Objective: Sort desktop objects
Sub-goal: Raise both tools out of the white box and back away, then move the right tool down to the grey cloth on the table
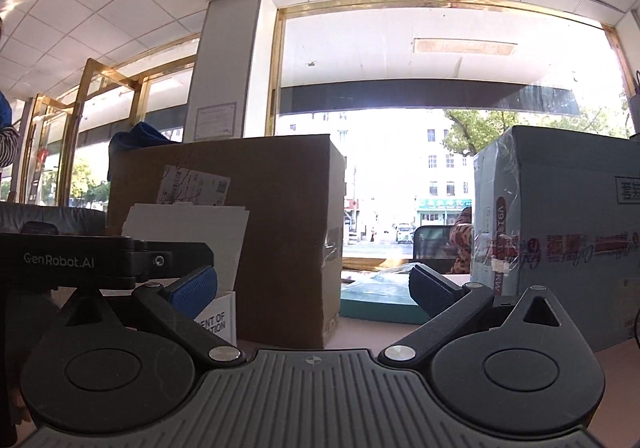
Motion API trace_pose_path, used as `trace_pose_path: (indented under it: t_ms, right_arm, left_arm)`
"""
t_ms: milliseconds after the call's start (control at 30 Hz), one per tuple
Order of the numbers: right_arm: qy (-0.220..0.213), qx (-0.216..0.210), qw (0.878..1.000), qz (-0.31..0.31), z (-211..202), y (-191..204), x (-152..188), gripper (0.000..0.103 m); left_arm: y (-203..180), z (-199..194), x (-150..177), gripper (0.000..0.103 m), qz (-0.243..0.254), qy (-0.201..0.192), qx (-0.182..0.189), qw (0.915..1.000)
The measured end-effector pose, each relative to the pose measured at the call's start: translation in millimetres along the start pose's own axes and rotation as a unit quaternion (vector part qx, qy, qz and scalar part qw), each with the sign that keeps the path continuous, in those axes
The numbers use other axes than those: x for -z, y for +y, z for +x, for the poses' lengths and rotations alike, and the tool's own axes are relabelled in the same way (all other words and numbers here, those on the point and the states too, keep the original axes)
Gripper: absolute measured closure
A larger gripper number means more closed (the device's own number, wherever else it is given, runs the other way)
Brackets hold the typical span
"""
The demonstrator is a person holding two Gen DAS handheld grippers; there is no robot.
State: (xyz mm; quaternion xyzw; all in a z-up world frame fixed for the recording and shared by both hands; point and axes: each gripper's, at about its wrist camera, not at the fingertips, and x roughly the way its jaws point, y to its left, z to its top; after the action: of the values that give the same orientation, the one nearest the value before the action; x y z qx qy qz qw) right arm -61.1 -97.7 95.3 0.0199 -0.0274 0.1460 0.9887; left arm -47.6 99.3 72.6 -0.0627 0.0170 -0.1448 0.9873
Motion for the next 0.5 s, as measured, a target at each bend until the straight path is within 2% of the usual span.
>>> trace_pose_path:
  t_ms: [100,267,333,400,467,500]
  right_arm:
    - [-0.026,0.041,0.999,0.021,-3,-23,-6,0.000]
    - [-0.032,0.092,0.994,0.055,3,-57,2,0.000]
    - [-0.011,0.104,0.994,0.041,11,-59,7,0.000]
    - [0.030,0.112,0.993,0.018,24,-54,12,0.000]
    - [0.057,0.118,0.991,-0.008,34,-46,15,0.000]
    - [0.062,0.116,0.991,-0.014,35,-44,16,0.000]
  left_arm:
    - [-30,25,-6,0.000,-0.011,-0.023,0.002,0.9997]
    - [-62,61,0,0.000,-0.044,-0.046,0.010,0.9979]
    - [-60,70,14,0.000,-0.065,-0.045,-0.001,0.9968]
    - [-50,79,28,0.000,-0.087,-0.023,-0.008,0.9959]
    - [-44,86,31,0.000,-0.074,0.007,-0.019,0.9971]
    - [-44,86,32,0.000,-0.067,0.009,-0.020,0.9975]
